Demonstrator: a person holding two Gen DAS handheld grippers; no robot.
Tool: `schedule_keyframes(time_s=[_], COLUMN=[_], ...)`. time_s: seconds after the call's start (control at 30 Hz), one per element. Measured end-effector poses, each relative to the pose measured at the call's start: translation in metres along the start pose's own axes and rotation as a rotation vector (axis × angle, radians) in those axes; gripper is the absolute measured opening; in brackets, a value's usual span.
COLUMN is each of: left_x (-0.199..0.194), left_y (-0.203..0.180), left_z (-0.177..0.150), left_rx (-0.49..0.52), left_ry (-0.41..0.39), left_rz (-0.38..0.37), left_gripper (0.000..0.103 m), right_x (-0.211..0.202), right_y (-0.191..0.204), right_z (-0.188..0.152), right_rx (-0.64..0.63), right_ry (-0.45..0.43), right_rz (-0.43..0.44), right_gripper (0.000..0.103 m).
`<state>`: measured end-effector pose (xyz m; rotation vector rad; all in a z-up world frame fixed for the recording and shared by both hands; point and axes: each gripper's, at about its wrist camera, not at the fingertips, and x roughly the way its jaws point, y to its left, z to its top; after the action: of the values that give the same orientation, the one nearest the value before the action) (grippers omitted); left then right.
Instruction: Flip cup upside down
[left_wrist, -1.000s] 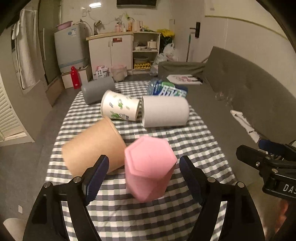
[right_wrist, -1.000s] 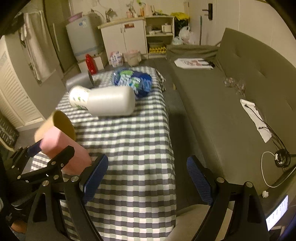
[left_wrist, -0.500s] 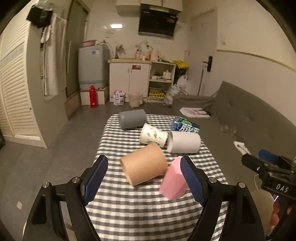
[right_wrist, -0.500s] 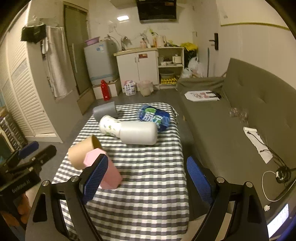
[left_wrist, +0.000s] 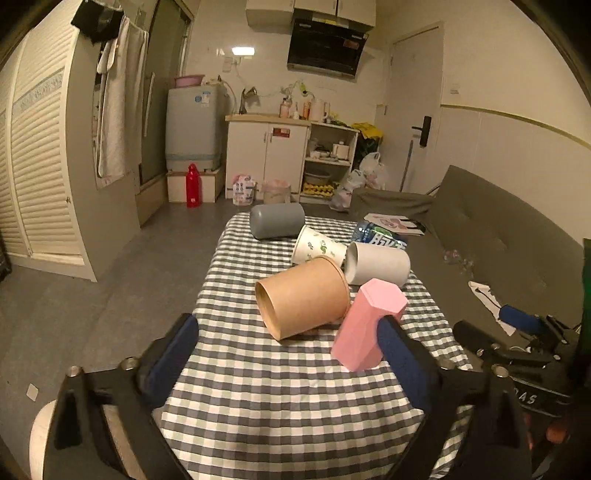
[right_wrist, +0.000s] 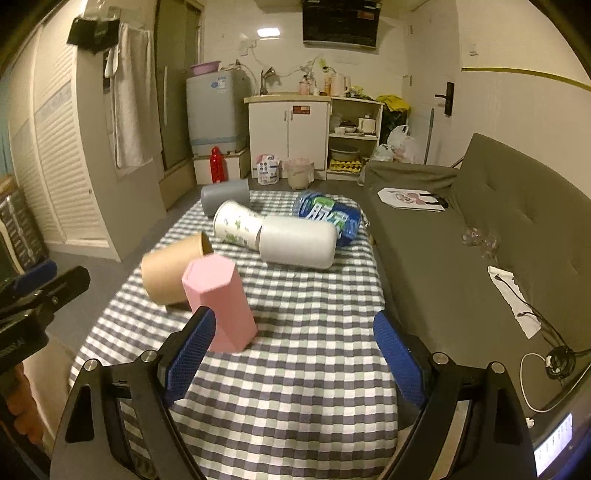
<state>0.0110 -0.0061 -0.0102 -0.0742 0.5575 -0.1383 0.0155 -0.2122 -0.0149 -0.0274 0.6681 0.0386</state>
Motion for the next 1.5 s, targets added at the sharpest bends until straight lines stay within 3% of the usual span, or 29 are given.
schedule_keyframes(time_s=[0.27, 1.5], left_x=[0.009, 0.010], left_y=[0.001, 0.006], left_z=[-0.005, -0.008], left_rx=[-0.006, 0.007], left_ry=[0.015, 0.015], left_rz=[0.047, 0.101], left_gripper=[0.101, 0.101], right_x=[0.011, 0.008], right_y=[-0.004, -0.008], right_z=[-0.006, -0.006], right_rx=[0.017, 0.039], right_ry=[0.013, 0.001], right_rz=[-0.011, -0.044], right_gripper=[0.103, 0.103])
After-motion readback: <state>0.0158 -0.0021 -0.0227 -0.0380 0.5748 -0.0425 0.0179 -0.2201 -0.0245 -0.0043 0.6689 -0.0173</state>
